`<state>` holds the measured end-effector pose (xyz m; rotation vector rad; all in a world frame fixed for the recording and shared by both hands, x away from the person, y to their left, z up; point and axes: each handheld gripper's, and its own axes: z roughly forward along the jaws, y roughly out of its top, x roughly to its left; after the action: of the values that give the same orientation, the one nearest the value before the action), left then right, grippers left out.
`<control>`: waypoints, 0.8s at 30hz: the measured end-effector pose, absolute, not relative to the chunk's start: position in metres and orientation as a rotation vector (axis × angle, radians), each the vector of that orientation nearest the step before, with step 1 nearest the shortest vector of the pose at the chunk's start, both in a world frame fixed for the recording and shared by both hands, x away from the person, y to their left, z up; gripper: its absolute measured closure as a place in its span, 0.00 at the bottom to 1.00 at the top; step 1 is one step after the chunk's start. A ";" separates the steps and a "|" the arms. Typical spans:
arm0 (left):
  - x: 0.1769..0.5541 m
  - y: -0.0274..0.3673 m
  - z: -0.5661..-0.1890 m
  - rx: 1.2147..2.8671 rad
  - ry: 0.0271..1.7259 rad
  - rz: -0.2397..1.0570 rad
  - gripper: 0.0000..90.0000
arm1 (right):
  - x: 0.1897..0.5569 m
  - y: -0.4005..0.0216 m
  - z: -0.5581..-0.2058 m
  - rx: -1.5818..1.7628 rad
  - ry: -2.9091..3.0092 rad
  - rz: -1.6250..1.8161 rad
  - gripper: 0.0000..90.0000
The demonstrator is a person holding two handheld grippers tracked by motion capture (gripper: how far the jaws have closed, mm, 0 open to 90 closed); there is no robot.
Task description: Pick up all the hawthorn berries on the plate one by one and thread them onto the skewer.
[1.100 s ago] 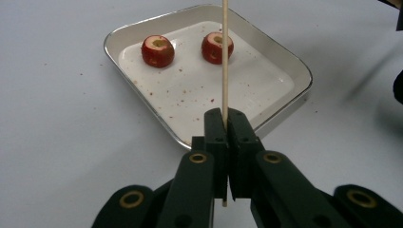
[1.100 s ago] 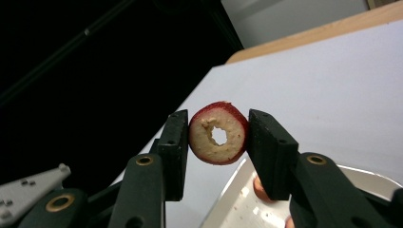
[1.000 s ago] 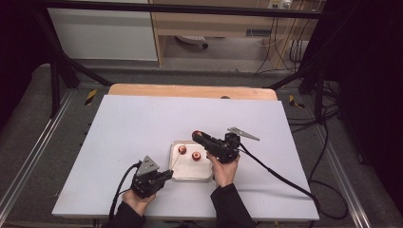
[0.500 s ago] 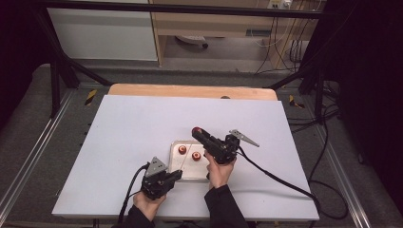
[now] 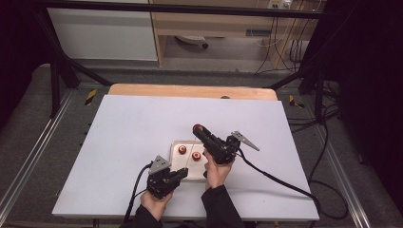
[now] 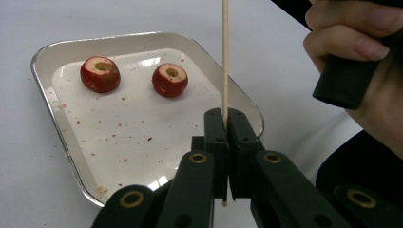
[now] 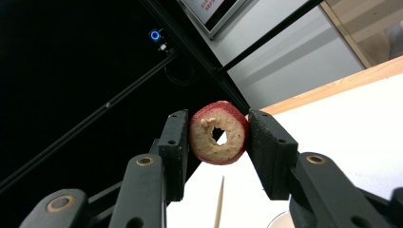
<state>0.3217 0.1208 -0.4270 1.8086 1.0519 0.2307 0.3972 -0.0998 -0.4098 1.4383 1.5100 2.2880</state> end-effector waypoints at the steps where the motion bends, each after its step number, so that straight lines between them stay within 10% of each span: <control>1: 0.322 0.121 -0.427 1.806 1.051 0.232 0.98 | 0.397 -0.100 -0.410 1.438 1.510 2.288 0.67; 24: 0.321 0.116 -0.426 1.775 1.057 0.239 0.98 | 0.396 -0.097 -0.414 1.458 1.460 2.327 0.67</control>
<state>0.3212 0.1162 -0.4258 1.7745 1.0573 0.2387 0.3958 -0.0966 -0.4138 1.4583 1.4604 2.3271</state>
